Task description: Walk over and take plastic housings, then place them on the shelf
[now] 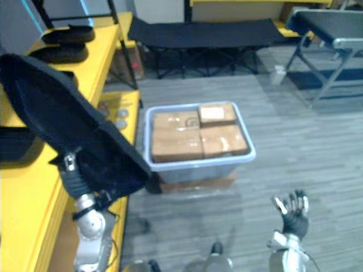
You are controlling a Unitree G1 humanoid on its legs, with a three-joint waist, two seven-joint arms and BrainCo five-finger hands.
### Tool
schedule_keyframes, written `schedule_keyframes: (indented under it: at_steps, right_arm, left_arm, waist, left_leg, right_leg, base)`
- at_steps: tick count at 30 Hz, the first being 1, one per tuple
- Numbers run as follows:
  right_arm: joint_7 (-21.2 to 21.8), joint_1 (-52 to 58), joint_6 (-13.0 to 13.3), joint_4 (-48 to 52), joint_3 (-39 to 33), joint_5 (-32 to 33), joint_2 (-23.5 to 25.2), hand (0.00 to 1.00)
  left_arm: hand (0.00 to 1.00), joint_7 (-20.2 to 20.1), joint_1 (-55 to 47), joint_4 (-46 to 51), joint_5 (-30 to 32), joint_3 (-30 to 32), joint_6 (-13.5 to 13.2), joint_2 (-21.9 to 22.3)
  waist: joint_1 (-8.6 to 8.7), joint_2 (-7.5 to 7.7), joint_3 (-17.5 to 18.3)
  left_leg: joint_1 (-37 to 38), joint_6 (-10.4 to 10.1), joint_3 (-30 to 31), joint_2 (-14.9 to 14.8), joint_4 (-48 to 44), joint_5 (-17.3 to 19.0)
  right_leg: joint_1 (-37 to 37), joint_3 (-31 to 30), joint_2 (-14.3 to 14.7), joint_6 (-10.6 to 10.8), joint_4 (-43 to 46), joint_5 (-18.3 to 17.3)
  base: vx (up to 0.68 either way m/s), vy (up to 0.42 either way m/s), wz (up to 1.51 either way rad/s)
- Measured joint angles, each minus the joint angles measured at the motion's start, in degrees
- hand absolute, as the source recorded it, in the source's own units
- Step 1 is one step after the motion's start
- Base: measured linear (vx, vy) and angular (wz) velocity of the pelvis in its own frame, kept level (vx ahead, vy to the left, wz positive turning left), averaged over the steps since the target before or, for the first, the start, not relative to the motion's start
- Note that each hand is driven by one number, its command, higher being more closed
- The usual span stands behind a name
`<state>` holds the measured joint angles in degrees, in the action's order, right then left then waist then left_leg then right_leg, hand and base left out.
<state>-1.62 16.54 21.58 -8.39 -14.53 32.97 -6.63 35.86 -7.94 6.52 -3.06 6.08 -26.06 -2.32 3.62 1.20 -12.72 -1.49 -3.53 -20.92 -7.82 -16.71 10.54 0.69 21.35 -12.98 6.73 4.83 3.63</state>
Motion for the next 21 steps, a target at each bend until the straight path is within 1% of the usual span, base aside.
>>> schedule_keyframes:
  at_steps: [1,2,3,4,5,7,8,10,12,13,14,16,17,19,21]
  right_arm:
    - [2.1,-0.7,0.0,0.0,0.3,0.3,0.0,0.0]
    - [3.1,-1.1,0.0,0.1,1.0,0.8,0.0,0.0]
    - [4.5,-2.3,0.1,0.2,2.5,1.0,-0.1,0.0]
    - [4.9,-3.8,-0.1,0.5,5.4,0.9,-0.3,0.0]
    - [4.9,-4.8,-0.3,0.5,7.2,0.6,-0.4,0.0]
    - [3.8,-10.3,-1.9,0.3,14.1,-3.5,-0.6,0.0]
    - [3.4,-11.9,-2.2,0.1,15.1,-4.9,-0.7,0.0]
    - [1.9,-18.6,-3.4,-1.8,18.8,-8.5,-0.7,0.0]
    - [1.3,-21.8,-4.3,-2.8,19.7,-9.3,-0.6,0.0]
    - [1.1,-24.6,-4.8,-3.8,20.8,-9.5,-0.6,0.0]
    - [0.9,-26.1,-5.6,-3.8,21.6,-9.7,-0.6,0.0]
    - [0.7,-27.7,-7.5,-3.8,22.7,-10.4,-0.5,0.0]
    - [0.7,-27.7,-9.1,-3.8,22.8,-10.7,-0.5,0.0]
    - [0.7,-27.4,-10.7,-3.8,23.5,-10.8,-0.5,0.0]
    - [0.7,-26.2,-10.9,-3.8,23.6,-10.8,-0.6,0.0]
  left_arm:
    - [1.0,2.1,-1.1,1.1,1.9,2.8,0.5,-0.1]
    - [1.0,2.7,-1.7,1.9,2.4,4.3,0.6,-0.2]
    - [1.0,4.4,-3.5,4.0,3.9,7.9,0.8,-0.6]
    - [1.0,5.6,-5.1,6.2,4.1,11.6,0.9,-1.1]
    - [1.0,6.2,-6.0,7.2,4.2,13.4,0.9,-1.3]
    - [1.0,8.1,-10.4,10.5,4.1,19.2,0.9,-0.5]
    - [1.0,8.4,-11.4,11.3,4.1,20.1,0.9,0.1]
    - [1.0,8.3,-15.4,13.2,4.0,23.3,0.2,2.8]
    - [1.0,8.0,-17.1,13.7,3.5,24.6,-0.1,4.3]
    - [1.0,7.7,-18.6,13.8,2.6,26.0,-0.2,5.7]
    - [1.0,6.8,-19.4,13.8,0.7,26.9,-0.7,6.5]
    - [1.0,5.3,-19.6,13.8,-2.8,28.3,-2.0,8.1]
    - [1.0,4.4,-19.1,13.9,-3.4,29.1,-2.1,8.7]
    - [1.0,3.7,-19.7,13.9,-3.4,29.7,-2.3,9.5]
    - [1.0,3.0,-19.7,13.9,-3.4,29.7,-2.3,9.5]
  waist:
    - [-0.4,-0.15,0.0]
    - [-0.79,-0.21,-0.1]
    - [-1.96,-0.39,-0.1]
    - [-3.35,-0.65,-0.3]
    - [-4.25,-0.8,-0.4]
    - [-8.28,-1.51,-0.7]
    - [-9.26,-1.63,-0.8]
    - [-13.15,-1.82,-0.9]
    - [-15.28,-1.81,-0.9]
    - [-16.89,-1.58,-0.8]
    - [-17.6,-1.41,-0.7]
    - [-18.36,-0.85,-0.7]
    - [-18.74,-0.43,-0.5]
    - [-19.13,0.17,-0.5]
    - [-18.87,0.65,-0.3]
  left_leg:
    - [0.0,0.2,1.7,0.7,0.6,-0.4]
    - [-0.1,0.2,2.5,1.0,0.8,-0.5]
    - [-0.6,0.3,4.2,1.5,1.0,-0.8]
    - [-0.8,0.4,6.3,2.0,1.4,-1.1]
    - [-0.7,0.4,7.3,2.3,1.3,-1.2]
    - [-0.7,0.7,11.2,3.5,1.3,-1.5]
    - [-0.8,0.8,12.0,3.9,1.4,-1.6]
    - [-1.5,1.1,16.0,5.4,1.4,-1.8]
    - [-1.8,1.2,17.6,6.0,1.5,-1.9]
    - [-1.8,1.2,19.0,6.7,1.5,-1.9]
    - [-1.8,1.2,19.6,7.0,1.5,-1.9]
    - [-2.1,1.2,21.4,7.7,1.4,-1.9]
    - [-2.7,1.2,22.3,7.8,1.3,-1.9]
    - [-2.9,1.2,22.7,7.8,1.3,-1.9]
    - [-3.1,1.2,24.1,8.1,1.1,-1.9]
  right_leg:
    - [1.0,1.6,-0.2,0.1,0.0,-0.4]
    - [1.5,2.7,-0.5,0.2,0.1,-0.8]
    - [1.9,4.4,-1.0,0.3,0.6,-1.4]
    - [3.0,6.4,-1.2,0.6,0.7,-1.8]
    - [3.6,7.4,-1.3,0.8,0.7,-2.1]
    - [6.5,11.6,-2.0,1.5,0.7,-3.0]
    - [6.9,12.4,-2.1,1.5,0.5,-3.1]
    - [9.6,16.4,-2.5,1.9,-0.5,-3.6]
    - [10.5,17.6,-2.6,1.9,-0.8,-3.6]
    - [11.7,18.3,-2.6,1.9,-1.5,-3.6]
    - [12.3,18.6,-2.7,1.9,-1.8,-3.6]
    - [13.5,20.4,-2.5,1.9,-2.4,-3.6]
    - [13.5,21.2,-2.4,1.8,-2.4,-3.7]
    - [13.6,21.4,-2.1,1.6,-2.4,-3.8]
    - [14.6,23.1,-1.9,1.2,-2.3,-4.0]
  base:
    - [0.04,0.006,0.55]
    - [0.05,0.0,0.74]
    - [0.07,0.002,0.81]
    - [0.1,0.01,0.85]
    - [0.11,0.012,0.91]
    - [0.1,0.028,0.9]
    - [0.09,0.046,0.86]
    - [0.09,0.044,0.92]
    - [0.08,0.056,0.67]
    - [0.09,0.069,0.55]
    - [0.07,0.054,0.52]
    - [0.06,0.037,0.44]
    - [0.04,0.025,0.36]
    - [0.01,0.021,0.21]
    - [0.0,0.008,0.36]
